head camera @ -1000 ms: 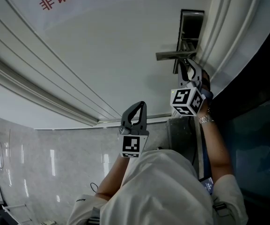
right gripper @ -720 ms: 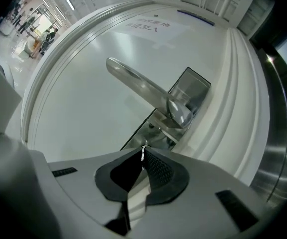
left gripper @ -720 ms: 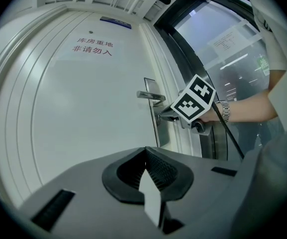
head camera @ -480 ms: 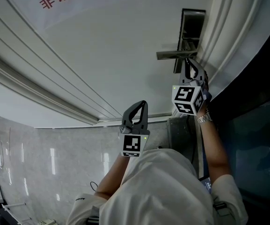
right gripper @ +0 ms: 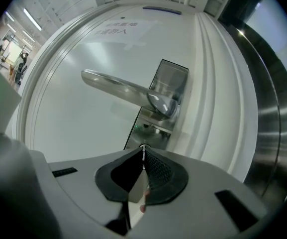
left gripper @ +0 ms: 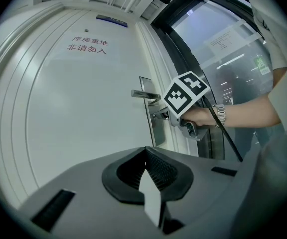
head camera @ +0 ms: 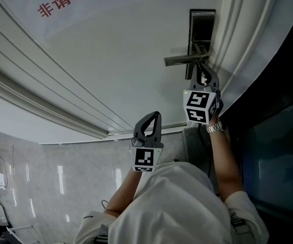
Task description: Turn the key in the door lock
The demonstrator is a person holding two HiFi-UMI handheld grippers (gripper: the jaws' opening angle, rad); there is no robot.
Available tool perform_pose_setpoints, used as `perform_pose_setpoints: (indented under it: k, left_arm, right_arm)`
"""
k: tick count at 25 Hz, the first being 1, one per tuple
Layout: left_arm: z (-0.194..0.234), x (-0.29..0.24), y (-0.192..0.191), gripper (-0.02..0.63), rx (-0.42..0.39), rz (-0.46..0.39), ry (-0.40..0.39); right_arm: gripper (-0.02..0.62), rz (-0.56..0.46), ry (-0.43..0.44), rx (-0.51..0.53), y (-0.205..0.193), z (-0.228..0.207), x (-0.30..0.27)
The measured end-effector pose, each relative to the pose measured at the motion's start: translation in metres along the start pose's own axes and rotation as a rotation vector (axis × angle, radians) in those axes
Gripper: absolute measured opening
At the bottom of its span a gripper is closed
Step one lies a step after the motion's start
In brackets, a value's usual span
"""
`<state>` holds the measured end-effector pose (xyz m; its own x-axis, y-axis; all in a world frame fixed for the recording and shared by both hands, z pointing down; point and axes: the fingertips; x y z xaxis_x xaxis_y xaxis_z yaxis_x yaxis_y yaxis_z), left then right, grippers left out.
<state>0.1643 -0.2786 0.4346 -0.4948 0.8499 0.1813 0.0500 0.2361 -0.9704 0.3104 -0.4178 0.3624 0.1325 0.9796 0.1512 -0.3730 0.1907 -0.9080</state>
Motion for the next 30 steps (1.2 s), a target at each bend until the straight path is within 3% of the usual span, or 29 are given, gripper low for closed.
perform_pose_setpoints:
  k: [5, 12, 19, 30]
  left_arm:
    - [-0.0007, -0.002, -0.0017, 0.009, 0.005, 0.002, 0.004]
    - [-0.0034, -0.0031, -0.0049, 0.009, 0.006, 0.007, 0.001]
    - [0.0008, -0.0037, -0.0035, 0.009, 0.002, 0.003, 0.009]
    - [-0.0006, -0.0049, -0.0037, 0.009, 0.007, 0.003, 0.008]
  right_arm:
    - [0.009, -0.01, -0.019, -0.126, 0.0006, -0.0026, -0.0008]
    - [0.009, -0.031, -0.043, -0.222, -0.0005, -0.0044, -0.0004]
    - [0.009, -0.038, -0.045, -0.48, -0.0059, -0.0075, 0.0006]
    - [0.011, -0.045, -0.05, -0.695, -0.007, -0.0098, 0.0011]
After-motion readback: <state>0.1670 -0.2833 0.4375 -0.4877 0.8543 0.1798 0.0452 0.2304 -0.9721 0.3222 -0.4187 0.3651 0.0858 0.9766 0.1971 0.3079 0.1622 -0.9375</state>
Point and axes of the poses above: the fingertips, and each gripper's own axes: x backward along the fingers, z to its left, y out of its top, and after that the axes turned 14 degrees about -z, right-handed
